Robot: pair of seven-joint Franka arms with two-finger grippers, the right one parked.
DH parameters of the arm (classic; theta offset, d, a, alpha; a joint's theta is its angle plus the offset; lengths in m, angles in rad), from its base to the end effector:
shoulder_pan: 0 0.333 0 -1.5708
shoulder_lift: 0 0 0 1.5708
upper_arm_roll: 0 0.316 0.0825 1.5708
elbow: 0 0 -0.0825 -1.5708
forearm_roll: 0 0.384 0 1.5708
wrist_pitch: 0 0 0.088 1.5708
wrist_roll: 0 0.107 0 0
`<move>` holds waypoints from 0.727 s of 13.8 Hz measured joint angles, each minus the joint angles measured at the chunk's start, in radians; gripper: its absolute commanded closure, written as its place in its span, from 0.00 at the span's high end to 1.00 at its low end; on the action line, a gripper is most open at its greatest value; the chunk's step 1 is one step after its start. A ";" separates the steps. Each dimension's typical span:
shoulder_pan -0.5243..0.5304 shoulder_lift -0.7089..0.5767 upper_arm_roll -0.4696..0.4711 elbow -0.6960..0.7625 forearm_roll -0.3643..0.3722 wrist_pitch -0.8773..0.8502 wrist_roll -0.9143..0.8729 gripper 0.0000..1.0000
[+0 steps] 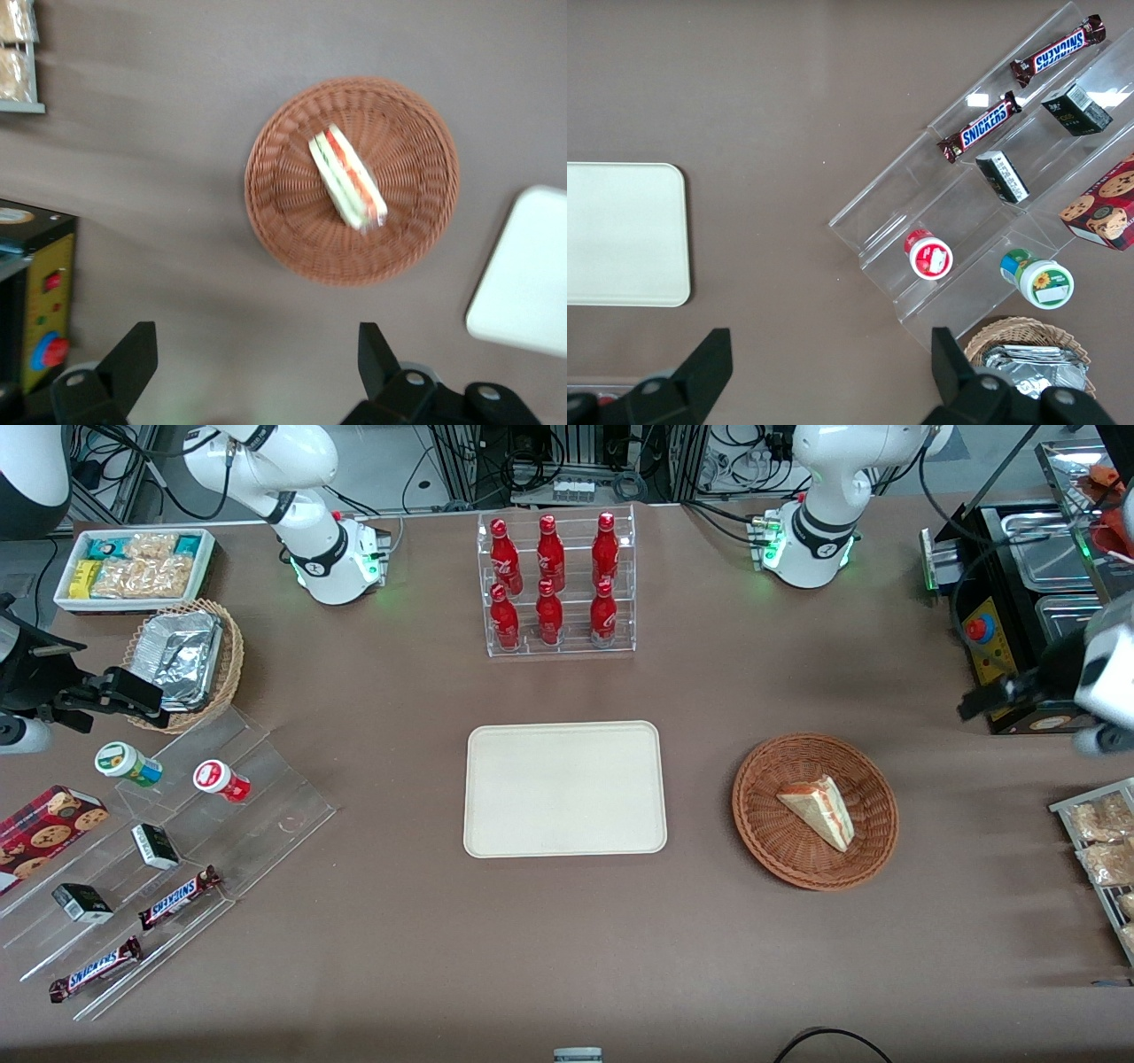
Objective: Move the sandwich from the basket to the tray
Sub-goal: 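Move the left gripper over the sandwich in the wicker basket, then lower the left gripper and close it on the wrapped sandwich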
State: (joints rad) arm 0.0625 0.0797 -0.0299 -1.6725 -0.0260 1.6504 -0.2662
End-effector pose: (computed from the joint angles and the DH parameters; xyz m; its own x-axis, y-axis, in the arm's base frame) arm 0.5764 0.0167 0.5380 0.9494 0.2959 -0.1054 0.2976 -0.9547 0.0002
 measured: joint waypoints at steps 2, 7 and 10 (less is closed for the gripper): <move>-0.002 0.005 -0.004 -0.088 -0.005 0.126 -0.108 1.00; -0.101 0.037 -0.033 -0.289 -0.010 0.440 -0.440 1.00; -0.153 0.096 -0.036 -0.314 0.029 0.513 -0.537 1.00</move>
State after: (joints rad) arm -0.0903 0.1756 -0.0656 -1.9865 0.0026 2.1637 -0.8033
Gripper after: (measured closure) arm 0.000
